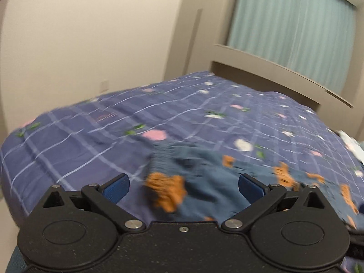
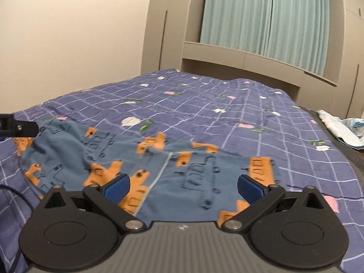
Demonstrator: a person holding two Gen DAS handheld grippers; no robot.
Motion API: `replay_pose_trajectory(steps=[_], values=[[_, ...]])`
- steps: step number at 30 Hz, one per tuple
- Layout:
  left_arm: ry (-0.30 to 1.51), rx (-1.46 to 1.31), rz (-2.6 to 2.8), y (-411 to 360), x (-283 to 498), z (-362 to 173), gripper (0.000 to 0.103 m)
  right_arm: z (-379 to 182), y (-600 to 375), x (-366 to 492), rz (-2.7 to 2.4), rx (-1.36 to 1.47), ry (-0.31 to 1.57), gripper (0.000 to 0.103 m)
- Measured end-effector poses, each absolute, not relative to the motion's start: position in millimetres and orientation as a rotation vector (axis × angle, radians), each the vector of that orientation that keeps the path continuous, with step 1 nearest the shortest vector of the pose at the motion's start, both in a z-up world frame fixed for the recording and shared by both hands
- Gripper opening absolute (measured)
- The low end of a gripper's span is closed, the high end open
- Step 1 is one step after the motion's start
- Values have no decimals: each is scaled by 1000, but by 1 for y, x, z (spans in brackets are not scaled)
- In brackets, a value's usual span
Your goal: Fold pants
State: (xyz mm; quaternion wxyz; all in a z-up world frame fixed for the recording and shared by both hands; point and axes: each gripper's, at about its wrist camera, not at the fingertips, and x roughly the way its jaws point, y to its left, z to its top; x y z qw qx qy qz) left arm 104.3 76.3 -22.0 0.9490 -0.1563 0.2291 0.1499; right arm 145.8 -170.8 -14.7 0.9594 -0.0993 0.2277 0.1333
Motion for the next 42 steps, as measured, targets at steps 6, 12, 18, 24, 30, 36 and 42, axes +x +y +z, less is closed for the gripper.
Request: replay_pose_trajectory(steps=[6,12,18,24,30,36,42], values=[[507,-408,302,103,115,-39,97,-22,-164,146,261,-203,485,103],[508,-472,252,109,120,-51,89,-27,-164,145,246,-208,500,103],[501,-500,270,111,120,-52,65,-29,-164,144,240,-210,504,103],[510,-522,273,111,118,-51,53,-30,-166,144,241,-202,505,103],[509,-536,272,110,120,-47,23,-30,-167,144,243,-197,507,103],[466,-492,241,100,118,-30,19,-29,-168,144,244,-195,507,103],[399,-413,155,77,118,-3,18,-27,-171,143,237,-172,494,103]])
